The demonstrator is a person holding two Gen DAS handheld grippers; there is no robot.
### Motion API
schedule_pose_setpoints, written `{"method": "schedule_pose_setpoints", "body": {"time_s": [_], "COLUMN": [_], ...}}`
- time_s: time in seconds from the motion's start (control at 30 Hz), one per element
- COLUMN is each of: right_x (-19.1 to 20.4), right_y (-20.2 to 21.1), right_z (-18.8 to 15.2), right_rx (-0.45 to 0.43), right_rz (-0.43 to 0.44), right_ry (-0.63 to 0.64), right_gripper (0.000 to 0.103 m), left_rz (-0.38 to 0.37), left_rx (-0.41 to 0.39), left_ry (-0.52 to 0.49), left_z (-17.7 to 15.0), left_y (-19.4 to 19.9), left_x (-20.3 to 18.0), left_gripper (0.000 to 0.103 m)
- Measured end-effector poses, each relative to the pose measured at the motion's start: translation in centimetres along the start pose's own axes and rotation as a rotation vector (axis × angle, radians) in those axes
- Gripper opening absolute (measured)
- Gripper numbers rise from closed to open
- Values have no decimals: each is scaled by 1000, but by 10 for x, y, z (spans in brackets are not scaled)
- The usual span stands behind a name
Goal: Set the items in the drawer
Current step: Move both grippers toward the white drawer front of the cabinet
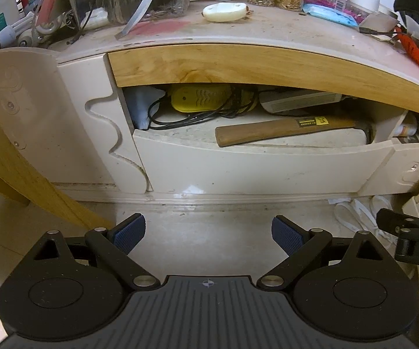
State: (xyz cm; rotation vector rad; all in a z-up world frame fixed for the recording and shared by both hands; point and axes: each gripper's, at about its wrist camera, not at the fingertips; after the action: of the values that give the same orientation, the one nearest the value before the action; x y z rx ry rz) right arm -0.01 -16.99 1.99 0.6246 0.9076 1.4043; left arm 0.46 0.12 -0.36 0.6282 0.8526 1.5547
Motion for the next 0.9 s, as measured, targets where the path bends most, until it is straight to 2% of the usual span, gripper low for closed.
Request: {"method": "schedule_pose_setpoints", "body": {"time_s": [0.43,0.9], "right_x": [-4,-14], "right_y": [-6,-29], "right_z": [2,15], "right_rx": [-23,-90], "right_rz": [-13,-8], "right_ry": [12,23], "right_gripper": [103,103], "left_rz": [-17,-13], "left_rx": [-24,-35], "left_ry": [-10,10], "left_z": [5,20], "left_y": [-6,-37], "left_x": [0,6], "left_gripper": [96,96]}}
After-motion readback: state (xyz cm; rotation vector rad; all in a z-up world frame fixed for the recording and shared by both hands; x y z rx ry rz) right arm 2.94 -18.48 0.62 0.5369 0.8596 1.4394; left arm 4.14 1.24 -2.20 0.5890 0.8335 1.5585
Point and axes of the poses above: each gripper's, at about its wrist camera, not at the fingertips, and y roughly against the way its jaws point, x to its left, z to its top, and after that the axes turned 11 degrees about y, right-handed
